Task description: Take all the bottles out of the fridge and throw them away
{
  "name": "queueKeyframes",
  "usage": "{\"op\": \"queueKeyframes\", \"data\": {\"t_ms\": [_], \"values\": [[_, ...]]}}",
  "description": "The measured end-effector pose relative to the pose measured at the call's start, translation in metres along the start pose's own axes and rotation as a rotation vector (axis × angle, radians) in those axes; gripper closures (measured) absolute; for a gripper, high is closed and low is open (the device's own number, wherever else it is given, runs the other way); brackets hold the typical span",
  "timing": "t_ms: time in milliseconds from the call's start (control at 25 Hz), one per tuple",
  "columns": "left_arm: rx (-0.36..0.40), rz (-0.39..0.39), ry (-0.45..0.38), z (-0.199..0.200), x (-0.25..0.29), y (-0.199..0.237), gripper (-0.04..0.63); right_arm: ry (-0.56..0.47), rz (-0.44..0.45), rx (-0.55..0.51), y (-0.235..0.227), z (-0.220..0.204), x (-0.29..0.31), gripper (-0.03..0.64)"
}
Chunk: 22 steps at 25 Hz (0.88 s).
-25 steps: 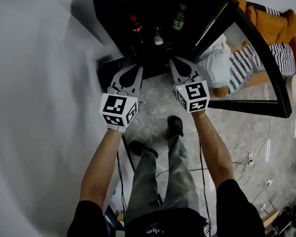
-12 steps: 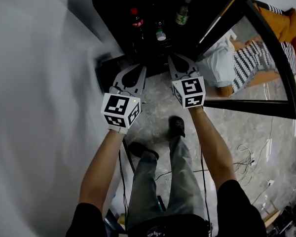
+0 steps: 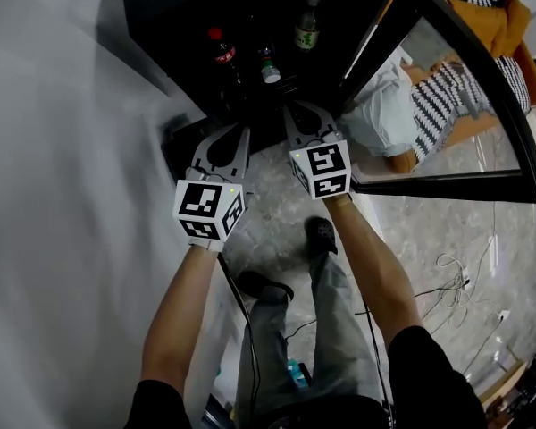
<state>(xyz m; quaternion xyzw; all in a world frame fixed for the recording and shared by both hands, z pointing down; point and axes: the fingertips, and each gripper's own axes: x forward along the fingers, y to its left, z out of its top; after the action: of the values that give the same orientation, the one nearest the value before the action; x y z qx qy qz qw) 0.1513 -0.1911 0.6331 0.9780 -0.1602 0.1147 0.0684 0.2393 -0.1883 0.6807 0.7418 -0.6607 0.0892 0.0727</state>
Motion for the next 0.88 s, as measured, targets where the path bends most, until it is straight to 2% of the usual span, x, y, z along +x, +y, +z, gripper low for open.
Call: {"op": "queueKeyframes", "data": {"t_ms": [480, 680, 880], "values": [[0.016, 0.022, -0.004, -0.002, 0.035, 0.017, 0.595, -0.054, -0.07, 0.061, -0.016, -0.01, 0.027, 0.596], [0.018, 0.038, -0.028, 0.0, 0.047, 0.03, 0.595, -0.047, -0.101, 0.056, -0.024, -0.019, 0.062, 0.412], [0.044, 0.047, -0.017, -0.011, 0.055, 0.038, 0.595, -0.023, -0.118, 0.054, -0.03, -0.037, 0.095, 0.355]]}}
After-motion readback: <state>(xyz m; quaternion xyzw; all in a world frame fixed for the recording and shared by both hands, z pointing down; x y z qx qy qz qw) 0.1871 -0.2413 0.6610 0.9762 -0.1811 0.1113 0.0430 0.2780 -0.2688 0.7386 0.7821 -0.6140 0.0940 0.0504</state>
